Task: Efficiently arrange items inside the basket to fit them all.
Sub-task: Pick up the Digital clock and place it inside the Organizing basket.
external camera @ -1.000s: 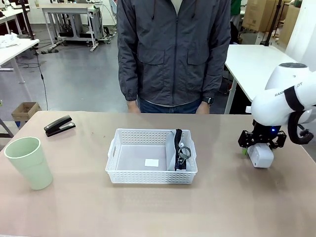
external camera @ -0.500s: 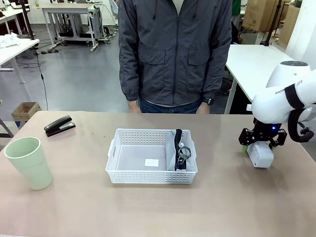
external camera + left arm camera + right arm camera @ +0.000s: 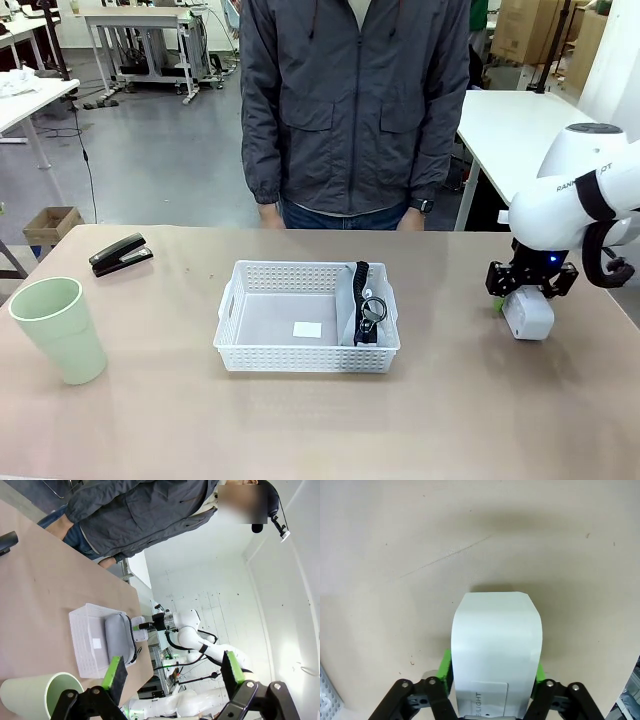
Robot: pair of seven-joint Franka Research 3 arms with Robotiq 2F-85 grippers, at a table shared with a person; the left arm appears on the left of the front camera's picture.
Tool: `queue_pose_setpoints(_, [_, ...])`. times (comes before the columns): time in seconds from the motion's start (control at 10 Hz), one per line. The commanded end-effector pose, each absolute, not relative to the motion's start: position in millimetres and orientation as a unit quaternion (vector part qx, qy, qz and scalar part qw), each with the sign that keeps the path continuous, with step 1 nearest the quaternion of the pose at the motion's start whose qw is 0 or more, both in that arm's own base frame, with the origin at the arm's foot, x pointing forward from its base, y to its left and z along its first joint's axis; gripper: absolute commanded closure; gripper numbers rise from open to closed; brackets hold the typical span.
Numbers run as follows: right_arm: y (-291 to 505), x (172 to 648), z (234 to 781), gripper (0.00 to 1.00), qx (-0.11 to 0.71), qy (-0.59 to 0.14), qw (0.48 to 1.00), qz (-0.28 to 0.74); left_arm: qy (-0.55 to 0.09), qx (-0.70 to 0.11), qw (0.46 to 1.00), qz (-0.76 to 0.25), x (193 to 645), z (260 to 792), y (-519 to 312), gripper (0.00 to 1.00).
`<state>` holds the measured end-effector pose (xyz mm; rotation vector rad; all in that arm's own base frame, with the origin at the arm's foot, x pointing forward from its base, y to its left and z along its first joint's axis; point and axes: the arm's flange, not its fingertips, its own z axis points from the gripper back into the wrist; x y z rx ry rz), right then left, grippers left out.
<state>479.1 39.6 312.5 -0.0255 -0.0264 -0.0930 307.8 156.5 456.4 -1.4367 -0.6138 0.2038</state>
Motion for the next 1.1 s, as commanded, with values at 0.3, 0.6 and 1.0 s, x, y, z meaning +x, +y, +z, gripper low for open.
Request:
queue_pose_setpoints(0.3, [41,482,313,1.00,-0.019,-0.014,0.997,-0.078,-0.275,-0.648,0.705,0.087,304,459,155,0.00])
queue_pose_setpoints(0.6, [40,484,314,1.00,-0.018,-0.013,0.997,-0.079,-0.275,-0.648,0.705,0.087,304,459,155,0.00])
queue_pose_setpoints(1.0, [59,477,406,1.00,0.021,0.008,1.000,0.006,-0.275,-0.648,0.705,0.087,304,459,155,0.00])
